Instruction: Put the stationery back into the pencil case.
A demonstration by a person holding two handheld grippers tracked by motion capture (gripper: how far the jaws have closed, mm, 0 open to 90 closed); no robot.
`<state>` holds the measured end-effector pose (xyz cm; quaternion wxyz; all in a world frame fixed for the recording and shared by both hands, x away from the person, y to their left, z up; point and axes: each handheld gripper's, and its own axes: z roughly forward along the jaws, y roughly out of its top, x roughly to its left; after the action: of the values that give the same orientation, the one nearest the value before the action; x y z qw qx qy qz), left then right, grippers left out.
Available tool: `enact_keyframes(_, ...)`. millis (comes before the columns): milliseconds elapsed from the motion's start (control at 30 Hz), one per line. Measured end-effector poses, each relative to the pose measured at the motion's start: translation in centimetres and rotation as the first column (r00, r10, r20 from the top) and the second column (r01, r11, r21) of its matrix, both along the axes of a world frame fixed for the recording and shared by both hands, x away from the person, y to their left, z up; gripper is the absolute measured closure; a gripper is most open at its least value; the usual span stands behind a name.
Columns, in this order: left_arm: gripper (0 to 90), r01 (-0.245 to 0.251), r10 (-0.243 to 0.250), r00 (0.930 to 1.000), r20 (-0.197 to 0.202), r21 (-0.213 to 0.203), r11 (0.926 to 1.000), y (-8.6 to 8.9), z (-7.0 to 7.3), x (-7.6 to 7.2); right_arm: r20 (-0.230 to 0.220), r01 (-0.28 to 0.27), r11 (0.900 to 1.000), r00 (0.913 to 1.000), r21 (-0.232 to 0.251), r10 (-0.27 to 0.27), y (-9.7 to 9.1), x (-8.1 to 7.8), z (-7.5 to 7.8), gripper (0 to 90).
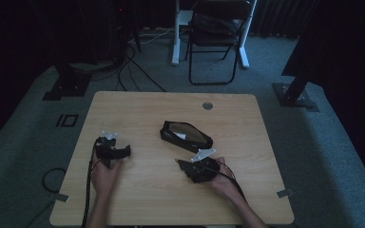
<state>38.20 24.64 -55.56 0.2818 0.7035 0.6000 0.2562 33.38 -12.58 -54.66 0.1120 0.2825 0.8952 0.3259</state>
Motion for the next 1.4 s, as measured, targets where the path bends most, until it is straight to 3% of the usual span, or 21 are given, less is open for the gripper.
enact_keyframes(367,7.2,0.0,0.0,1.0,0.0,0.0,1.0,0.0,0.0,0.0,0.024,0.003,1.0,0.9997,-0.005,-0.003,0.2,-0.2,0.2,41.7)
enact_keyframes(1400,7.2,0.0,0.0,1.0,0.0,0.0,1.0,0.0,0.0,0.0,0.084,-0.012,0.9994,0.9965,0.032,0.009,0.0,-0.9,2.7,41.7)
